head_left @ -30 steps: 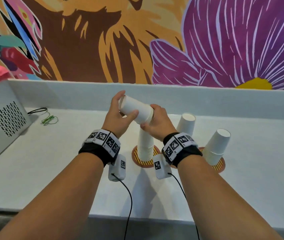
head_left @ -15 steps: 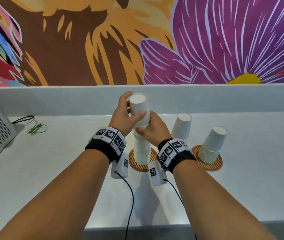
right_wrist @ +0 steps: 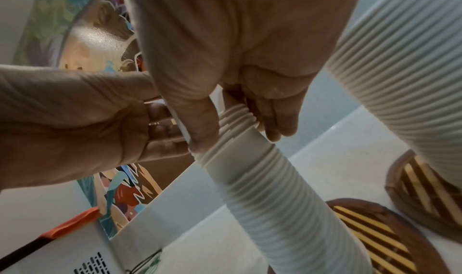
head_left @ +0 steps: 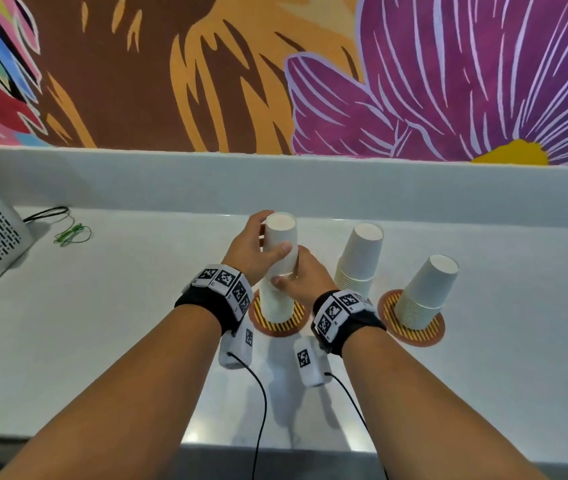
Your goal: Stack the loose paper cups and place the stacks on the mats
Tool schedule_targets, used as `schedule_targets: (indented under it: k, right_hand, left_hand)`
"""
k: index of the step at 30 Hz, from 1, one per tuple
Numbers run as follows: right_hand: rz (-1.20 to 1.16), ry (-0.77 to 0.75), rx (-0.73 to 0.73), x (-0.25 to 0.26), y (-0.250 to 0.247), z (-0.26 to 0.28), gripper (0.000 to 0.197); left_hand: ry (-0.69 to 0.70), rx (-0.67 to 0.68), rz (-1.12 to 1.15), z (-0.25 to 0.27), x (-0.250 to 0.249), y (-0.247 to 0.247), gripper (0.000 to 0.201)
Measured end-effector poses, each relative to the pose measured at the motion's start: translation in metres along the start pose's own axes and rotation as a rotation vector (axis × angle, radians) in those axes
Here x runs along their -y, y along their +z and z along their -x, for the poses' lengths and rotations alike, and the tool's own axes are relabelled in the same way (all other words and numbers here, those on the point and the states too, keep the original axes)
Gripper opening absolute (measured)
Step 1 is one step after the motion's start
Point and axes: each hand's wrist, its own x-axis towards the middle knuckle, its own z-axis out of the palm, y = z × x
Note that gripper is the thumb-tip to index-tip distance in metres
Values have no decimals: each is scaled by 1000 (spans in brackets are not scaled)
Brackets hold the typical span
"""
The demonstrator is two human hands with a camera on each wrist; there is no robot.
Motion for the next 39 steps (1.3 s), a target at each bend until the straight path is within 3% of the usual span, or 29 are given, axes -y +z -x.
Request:
schedule_targets:
  k: [6,21,32,39]
  right_hand:
    - [46,75,113,-19,16,-7,69]
    - [23,80,102,-20,33,-23,73]
    - [89,95,89,-11,21,-14,61]
    - [225,76,61,16,-12,-5,57]
  left_hand:
    - [-72,58,-36,3,24,7,63]
    - [-162,86,-102,-5,43,1,67]
    - [-163,97,-140,-6,35,-2,70]
    - [-110,90,-148,-6,10,-14,66]
